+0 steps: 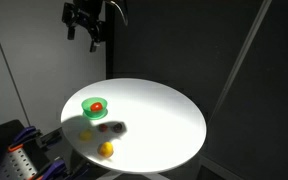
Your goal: Put the brown object in the bowl
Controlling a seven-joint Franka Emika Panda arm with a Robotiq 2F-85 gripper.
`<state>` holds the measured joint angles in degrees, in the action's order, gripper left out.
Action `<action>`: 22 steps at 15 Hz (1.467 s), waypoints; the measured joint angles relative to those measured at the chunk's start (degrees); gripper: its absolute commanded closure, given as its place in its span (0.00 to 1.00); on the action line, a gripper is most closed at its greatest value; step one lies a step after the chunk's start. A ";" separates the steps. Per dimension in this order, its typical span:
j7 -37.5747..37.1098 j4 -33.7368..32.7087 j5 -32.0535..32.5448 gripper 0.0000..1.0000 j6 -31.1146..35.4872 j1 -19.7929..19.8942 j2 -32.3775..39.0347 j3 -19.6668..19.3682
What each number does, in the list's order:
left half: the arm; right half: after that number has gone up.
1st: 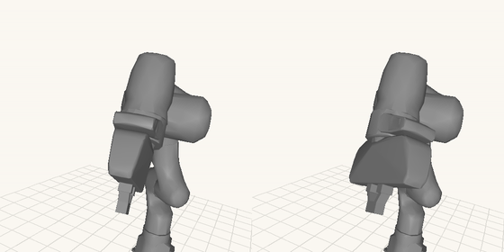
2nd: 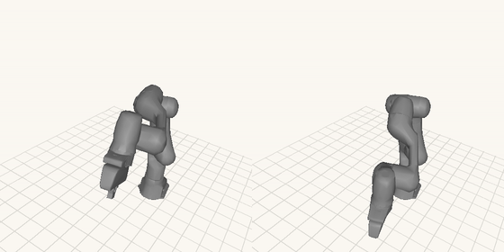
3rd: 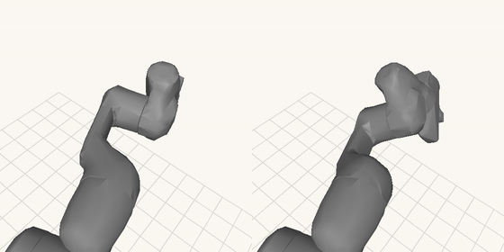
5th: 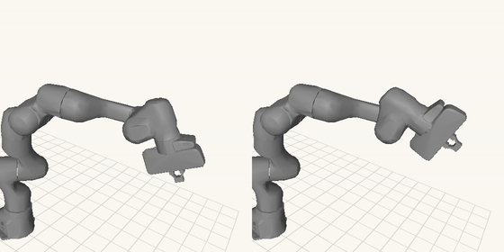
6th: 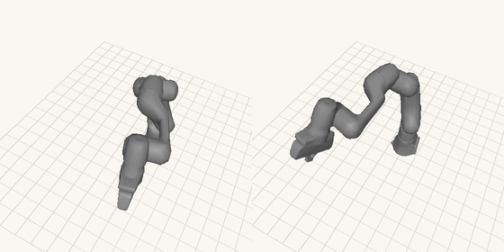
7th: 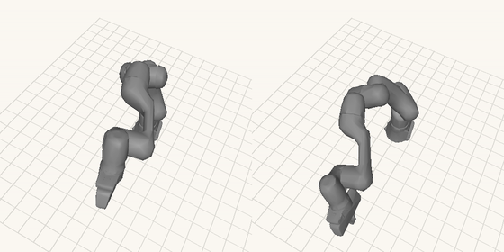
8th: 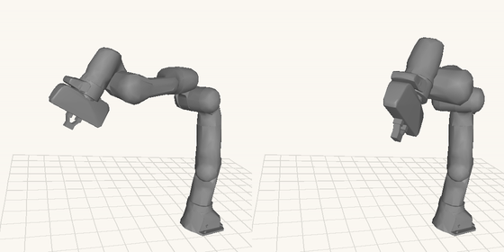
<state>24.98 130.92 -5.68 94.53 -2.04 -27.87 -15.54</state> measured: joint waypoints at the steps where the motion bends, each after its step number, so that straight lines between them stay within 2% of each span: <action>1: 0.00 -0.04 0.00 0.00 0.00 0.00 -0.01 0.00; 7: 0.00 -0.06 0.00 0.00 0.00 0.00 -0.04 0.00; 11: -0.25 0.32 0.19 0.00 0.72 1.08 0.16 1.89; 22: -6.64 5.67 7.23 0.00 12.36 1.55 0.41 9.45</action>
<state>18.35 136.59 1.55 106.89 -0.50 -27.46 -6.09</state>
